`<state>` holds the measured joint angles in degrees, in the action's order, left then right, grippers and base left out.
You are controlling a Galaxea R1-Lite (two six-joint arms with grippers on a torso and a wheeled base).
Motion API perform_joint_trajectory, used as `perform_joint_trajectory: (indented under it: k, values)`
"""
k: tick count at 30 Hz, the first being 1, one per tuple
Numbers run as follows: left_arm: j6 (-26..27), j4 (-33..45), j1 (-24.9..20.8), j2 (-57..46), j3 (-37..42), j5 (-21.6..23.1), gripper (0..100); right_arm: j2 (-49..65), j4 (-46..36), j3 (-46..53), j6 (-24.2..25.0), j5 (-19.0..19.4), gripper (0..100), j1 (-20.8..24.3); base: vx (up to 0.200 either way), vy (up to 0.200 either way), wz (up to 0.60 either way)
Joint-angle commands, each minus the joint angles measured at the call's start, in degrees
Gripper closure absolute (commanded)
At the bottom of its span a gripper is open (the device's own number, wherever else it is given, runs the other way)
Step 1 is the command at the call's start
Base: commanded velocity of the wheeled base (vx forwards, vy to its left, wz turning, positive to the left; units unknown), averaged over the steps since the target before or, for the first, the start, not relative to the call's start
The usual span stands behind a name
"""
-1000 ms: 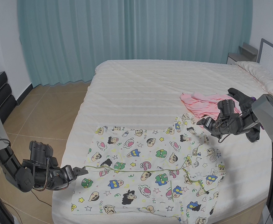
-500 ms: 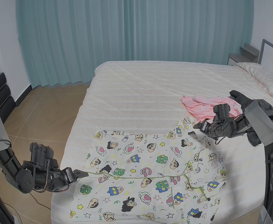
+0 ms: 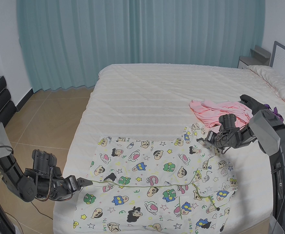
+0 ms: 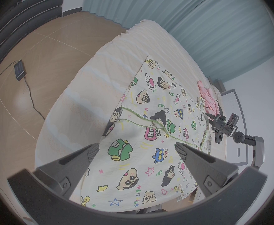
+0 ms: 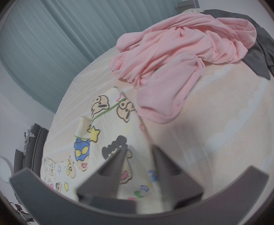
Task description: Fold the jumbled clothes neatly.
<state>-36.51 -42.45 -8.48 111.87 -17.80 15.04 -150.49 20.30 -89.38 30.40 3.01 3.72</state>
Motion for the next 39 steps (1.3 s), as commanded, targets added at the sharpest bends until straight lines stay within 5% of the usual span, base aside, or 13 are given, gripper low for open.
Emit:
perform_joint_trajectory:
  k: [1,20,25,33,39]
  values:
    - [0.04,0.0,0.05,0.54,-0.13,-0.1,0,0.02,0.09,0.44,0.27,-0.2,100,-1.78,0.0,0.0,0.0]
    - [0.04,-1.15,0.05,0.63,0.31,-0.54,0,6.0,0.18,7.73,1.68,0.42,100,-4.68,0.0,0.0,0.0]
    - [-0.05,-1.06,0.05,0.28,1.19,-0.63,0,16.46,1.85,19.6,1.94,4.28,100,-5.56,-0.04,0.0,0.0]
    - [0.21,-1.15,-0.04,0.1,4.97,-0.8,0,30.17,17.23,45.0,1.41,5.87,100,-5.48,-0.2,0.0,0.0]
    - [1.79,-0.71,-0.22,0.63,6.11,-1.07,0,36.59,21.01,57.04,1.59,6.66,100,-4.68,-0.2,0.0,0.0]
